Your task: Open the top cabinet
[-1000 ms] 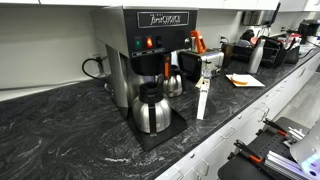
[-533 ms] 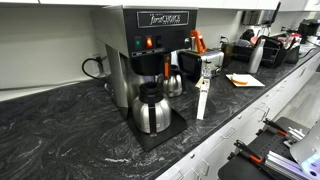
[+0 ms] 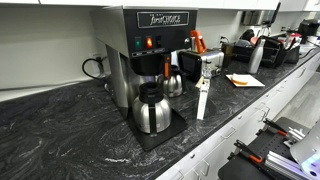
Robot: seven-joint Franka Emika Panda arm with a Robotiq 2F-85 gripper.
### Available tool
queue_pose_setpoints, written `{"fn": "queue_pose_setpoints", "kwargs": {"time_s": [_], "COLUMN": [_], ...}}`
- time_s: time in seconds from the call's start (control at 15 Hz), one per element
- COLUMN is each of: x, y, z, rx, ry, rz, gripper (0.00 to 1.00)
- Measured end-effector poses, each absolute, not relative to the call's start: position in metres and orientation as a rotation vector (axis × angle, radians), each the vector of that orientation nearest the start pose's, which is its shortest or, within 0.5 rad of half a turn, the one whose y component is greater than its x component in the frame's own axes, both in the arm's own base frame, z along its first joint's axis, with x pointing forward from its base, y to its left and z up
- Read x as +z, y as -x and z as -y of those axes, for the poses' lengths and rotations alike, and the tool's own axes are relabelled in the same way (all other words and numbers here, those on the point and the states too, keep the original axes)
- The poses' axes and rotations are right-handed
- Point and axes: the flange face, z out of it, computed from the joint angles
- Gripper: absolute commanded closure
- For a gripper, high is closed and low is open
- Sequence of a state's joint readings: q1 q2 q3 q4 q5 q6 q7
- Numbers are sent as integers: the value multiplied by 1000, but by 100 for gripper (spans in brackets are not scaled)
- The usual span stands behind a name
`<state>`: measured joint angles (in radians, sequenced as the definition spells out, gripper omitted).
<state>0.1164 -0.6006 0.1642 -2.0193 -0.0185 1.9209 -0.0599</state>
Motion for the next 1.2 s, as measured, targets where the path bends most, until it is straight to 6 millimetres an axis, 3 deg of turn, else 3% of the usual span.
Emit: {"fn": "queue_pose_setpoints", "kwargs": {"time_s": [0.4,0.6,1.2], "x": [763,777,776], "y": [-343,-339,-338], "z": [-197,-220,-223], "rx": [-1101,-1242,-1244], "ry": [2946,2840,2836], "rz": [429,395,400], "gripper": [0,0,0]}}
